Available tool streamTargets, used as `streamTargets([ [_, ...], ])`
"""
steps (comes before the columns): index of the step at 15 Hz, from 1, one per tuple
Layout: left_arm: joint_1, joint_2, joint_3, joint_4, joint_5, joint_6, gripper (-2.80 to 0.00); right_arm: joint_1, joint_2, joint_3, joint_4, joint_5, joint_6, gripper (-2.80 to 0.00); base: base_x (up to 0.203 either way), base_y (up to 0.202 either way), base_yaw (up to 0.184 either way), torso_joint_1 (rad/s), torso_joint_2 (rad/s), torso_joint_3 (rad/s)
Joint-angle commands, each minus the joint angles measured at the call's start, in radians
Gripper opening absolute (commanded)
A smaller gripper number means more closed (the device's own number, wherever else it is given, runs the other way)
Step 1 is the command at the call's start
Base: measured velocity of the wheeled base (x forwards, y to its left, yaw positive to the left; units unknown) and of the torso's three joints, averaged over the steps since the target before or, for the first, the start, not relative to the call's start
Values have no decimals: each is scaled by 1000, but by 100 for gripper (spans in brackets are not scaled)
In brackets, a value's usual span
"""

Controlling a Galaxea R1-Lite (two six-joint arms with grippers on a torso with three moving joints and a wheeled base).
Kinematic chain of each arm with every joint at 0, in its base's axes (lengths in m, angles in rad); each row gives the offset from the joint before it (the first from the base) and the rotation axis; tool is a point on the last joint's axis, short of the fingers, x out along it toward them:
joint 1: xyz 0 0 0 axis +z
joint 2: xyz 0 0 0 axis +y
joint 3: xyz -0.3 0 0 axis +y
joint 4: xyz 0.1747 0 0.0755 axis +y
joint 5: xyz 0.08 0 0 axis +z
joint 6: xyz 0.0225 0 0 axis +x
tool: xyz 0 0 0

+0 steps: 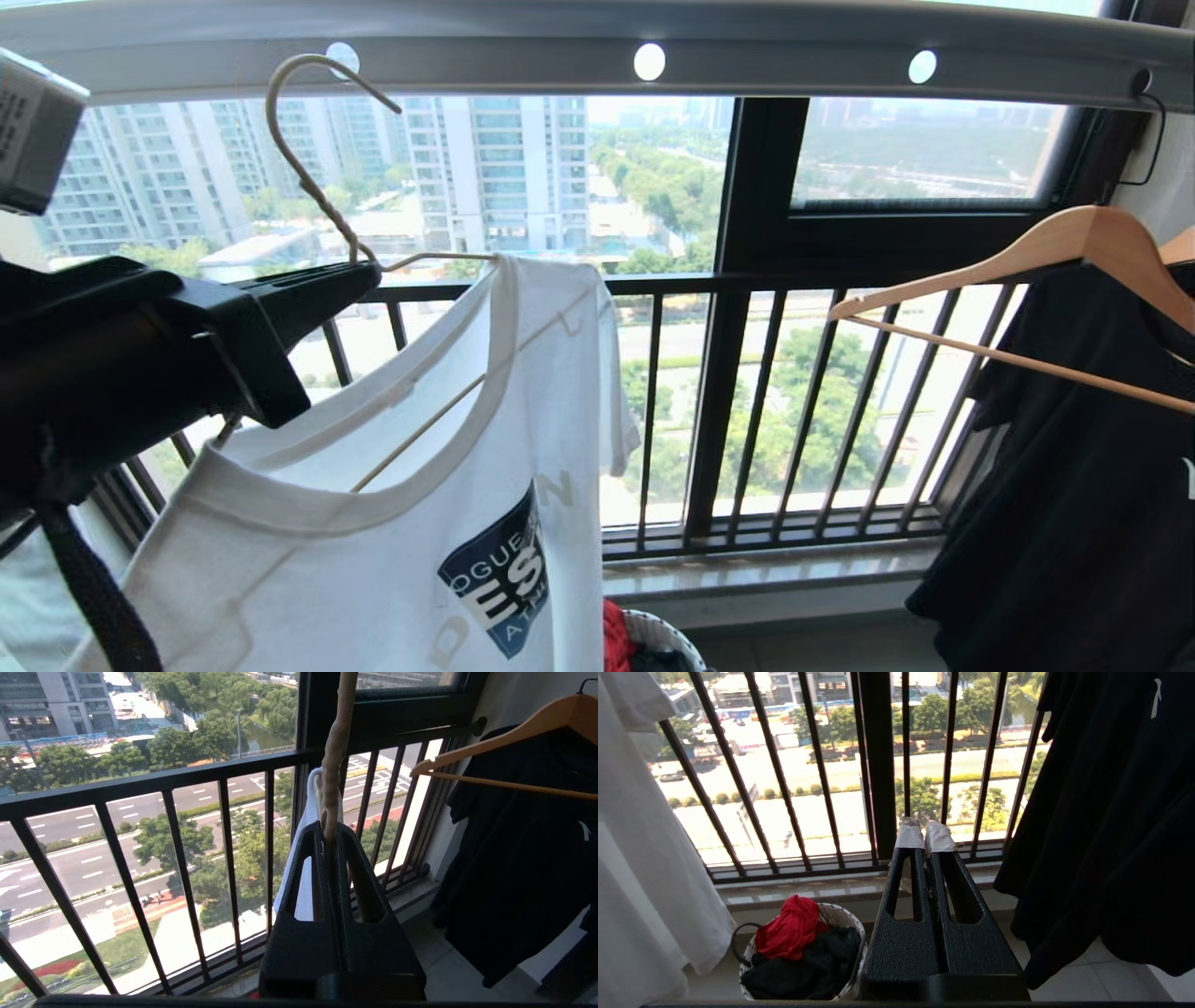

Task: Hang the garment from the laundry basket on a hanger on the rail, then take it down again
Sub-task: Take the clothes off the clothes rack

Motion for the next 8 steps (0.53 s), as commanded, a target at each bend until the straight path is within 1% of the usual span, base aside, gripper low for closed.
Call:
streamTargets([
  [1,-23,125,0,-59,2,0,-280,0,1,0,0,0,0,-280,0,0,0,0,0,0],
  [6,-66,374,-2,-268,1,3,-280,0,1,1,0,0,-3,-280,0,0,0,0,0,0],
  [8,-73,473,-11,-327,-10,22,-280,0,0,-1,0,0,-9,-280,0,0,0,0,0,0],
])
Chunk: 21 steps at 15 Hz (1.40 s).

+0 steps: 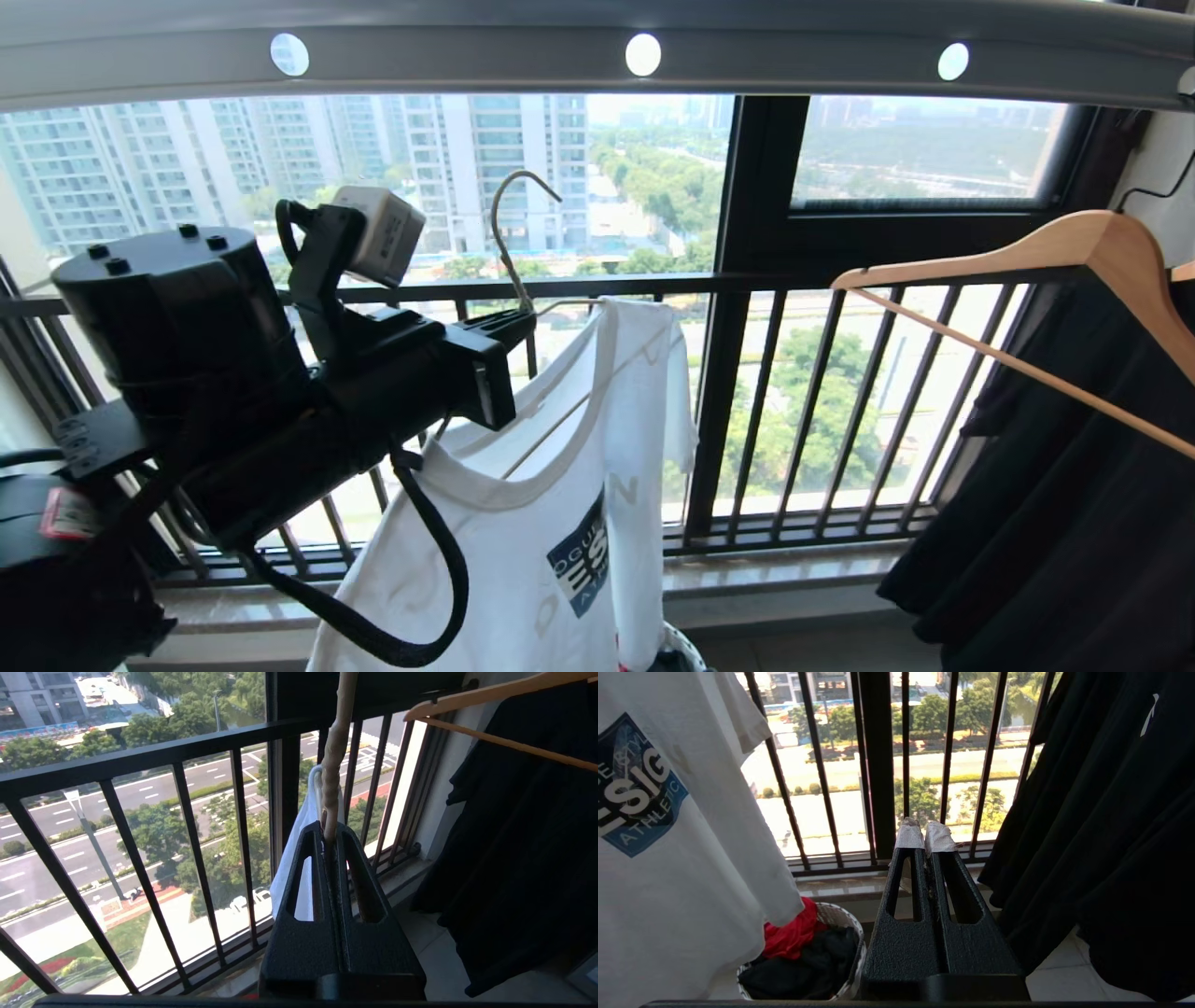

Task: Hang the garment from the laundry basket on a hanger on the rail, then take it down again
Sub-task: Take the clothes off the clothes rack

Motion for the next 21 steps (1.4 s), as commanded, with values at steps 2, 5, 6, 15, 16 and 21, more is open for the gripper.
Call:
streamTargets([
  [2,-8,196,-12,-108,-27,12,-280,0,0,-2,1,0,-1,-280,0,0,0,0,0,0],
  [5,-9,249,-18,-160,-41,17,-280,-1,1,-8,5,-11,-1,-280,0,0,0,0,0,0],
  [6,-10,252,-28,-158,-42,21,-280,-3,5,-31,10,-12,-1,-280,0,0,0,0,0,0],
  [15,-6,322,-55,-163,-60,14,-280,25,855,-325,-113,197,27,-280,0,0,0,0,0,0],
  [16,-4,323,-61,-163,-59,12,-280,56,964,-349,-160,223,38,-280,0,0,0,0,0,0],
  [21,8,323,-74,-163,-59,7,-280,281,1407,-544,-393,177,131,-280,0,0,0,0,0,0],
])
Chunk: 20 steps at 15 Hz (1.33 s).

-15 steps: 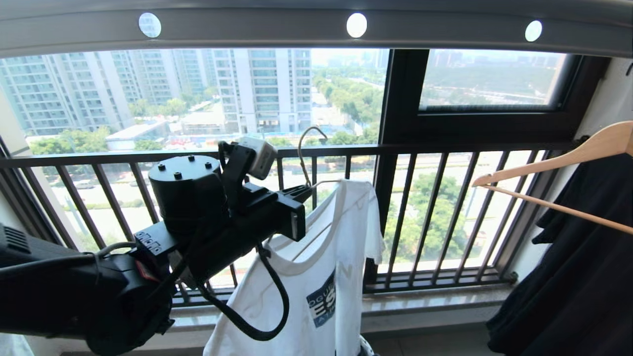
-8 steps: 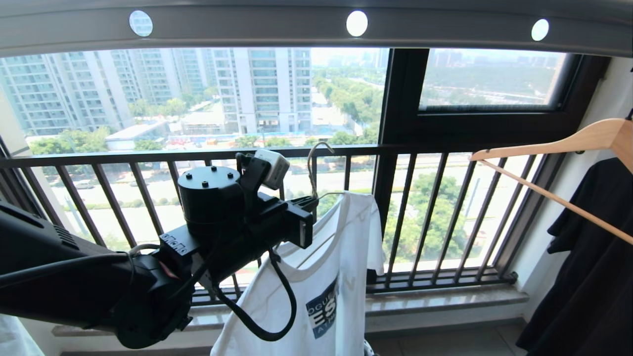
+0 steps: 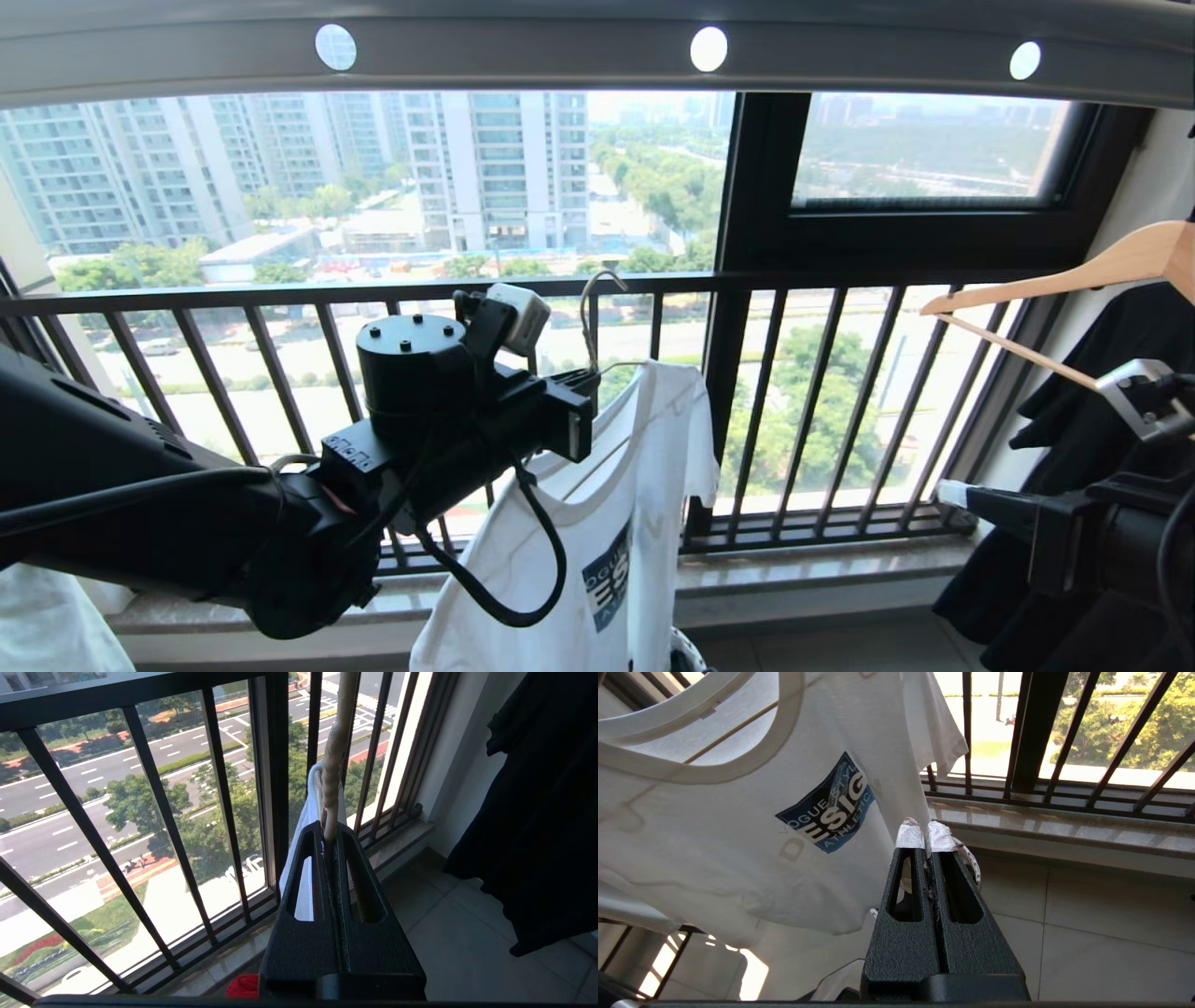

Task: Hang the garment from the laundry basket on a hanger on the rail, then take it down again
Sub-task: Take the clothes off the clothes rack

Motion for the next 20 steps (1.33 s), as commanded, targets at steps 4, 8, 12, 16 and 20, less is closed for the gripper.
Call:
streamTargets([
  [4,3,40,-33,-7,16,-39,-280,71,498,-286,-165,-47,6,-280,0,0,0,0,0,0],
  [8,14,99,-102,-7,123,-59,-280,115,711,-552,-181,-62,-77,0,0,0,0,0,0,0],
  [12,16,110,-128,-7,134,-102,-280,194,878,-764,-129,-199,-96,0,0,0,0,0,0,0],
  [16,16,99,-131,-5,136,-116,-280,275,956,-779,-220,-331,-76,0,0,0,0,0,0,0],
  [20,15,94,-128,-5,136,-116,-280,298,982,-784,-310,-411,-75,0,0,0,0,0,0,0],
])
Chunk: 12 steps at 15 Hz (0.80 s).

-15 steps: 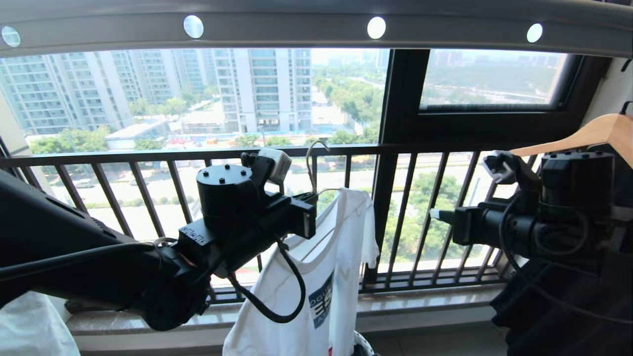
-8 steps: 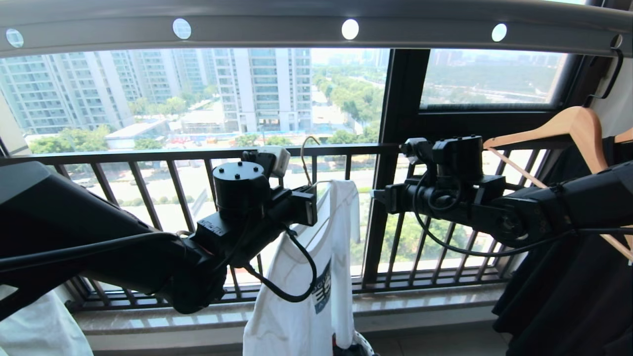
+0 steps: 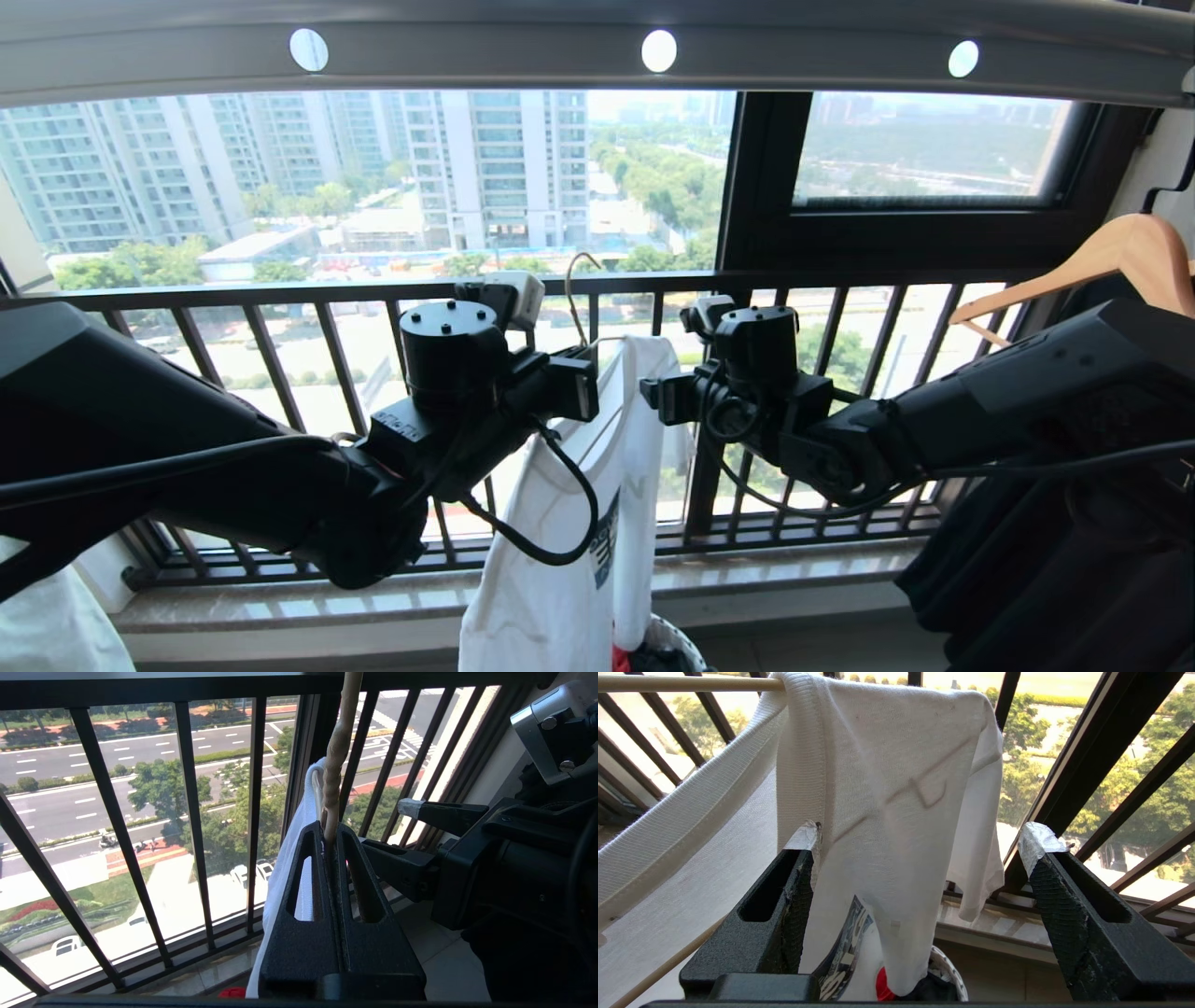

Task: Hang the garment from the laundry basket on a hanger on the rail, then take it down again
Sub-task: Take the clothes off the clothes rack

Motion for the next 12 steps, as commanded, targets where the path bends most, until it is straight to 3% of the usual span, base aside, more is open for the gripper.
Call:
streamTargets([
  [1,-1,-6,0,-6,1,-2,-280,6,15,-8,-18,-27,1,0,0,0,0,0,0,0],
  [12,-3,-8,2,-6,1,-2,-280,47,22,2,-68,-55,1,0,0,0,0,0,0,0],
])
